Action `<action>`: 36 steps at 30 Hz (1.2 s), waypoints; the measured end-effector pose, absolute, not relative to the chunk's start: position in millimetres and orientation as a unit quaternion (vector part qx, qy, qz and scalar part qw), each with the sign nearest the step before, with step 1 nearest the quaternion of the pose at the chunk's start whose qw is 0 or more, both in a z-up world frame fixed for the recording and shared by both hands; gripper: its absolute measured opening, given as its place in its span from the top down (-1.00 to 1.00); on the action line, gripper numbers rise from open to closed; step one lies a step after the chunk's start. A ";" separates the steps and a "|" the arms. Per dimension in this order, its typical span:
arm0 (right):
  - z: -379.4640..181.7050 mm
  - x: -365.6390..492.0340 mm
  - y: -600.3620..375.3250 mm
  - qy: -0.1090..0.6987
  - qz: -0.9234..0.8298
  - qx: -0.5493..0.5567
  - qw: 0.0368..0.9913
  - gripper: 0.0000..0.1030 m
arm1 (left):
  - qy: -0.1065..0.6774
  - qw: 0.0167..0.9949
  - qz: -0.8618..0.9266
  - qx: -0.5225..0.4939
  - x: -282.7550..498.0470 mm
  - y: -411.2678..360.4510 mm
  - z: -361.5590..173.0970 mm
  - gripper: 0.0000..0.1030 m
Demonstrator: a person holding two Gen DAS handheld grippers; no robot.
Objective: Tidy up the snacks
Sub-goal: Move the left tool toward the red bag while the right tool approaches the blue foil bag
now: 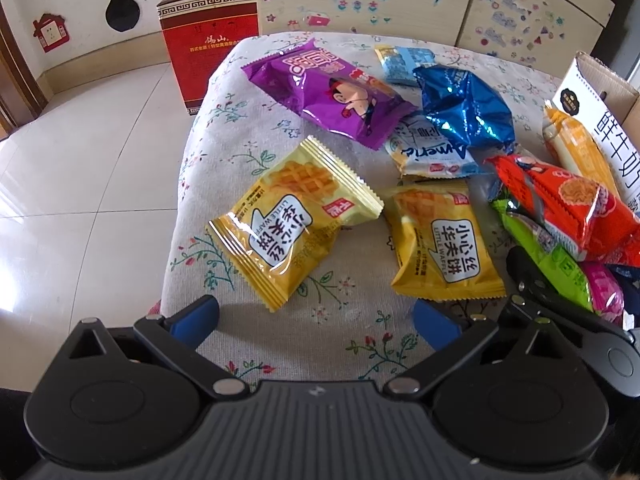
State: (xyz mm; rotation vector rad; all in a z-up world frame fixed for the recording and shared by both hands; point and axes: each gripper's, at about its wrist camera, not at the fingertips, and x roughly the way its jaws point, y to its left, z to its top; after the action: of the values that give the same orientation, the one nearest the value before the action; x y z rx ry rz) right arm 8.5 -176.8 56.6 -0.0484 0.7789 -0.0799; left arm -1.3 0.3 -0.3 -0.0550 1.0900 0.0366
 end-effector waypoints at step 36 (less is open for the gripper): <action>76.8 -51.5 -160.6 0.560 -0.040 0.037 0.827 -1.00 | 0.469 0.878 -0.017 0.095 -31.3 -24.8 82.0 -0.99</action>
State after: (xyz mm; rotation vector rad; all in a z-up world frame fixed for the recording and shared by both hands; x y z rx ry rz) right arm -51.5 -160.6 76.8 0.0793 1.1890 -0.0847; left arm -31.3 -24.8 82.0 0.1972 0.9780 -0.0344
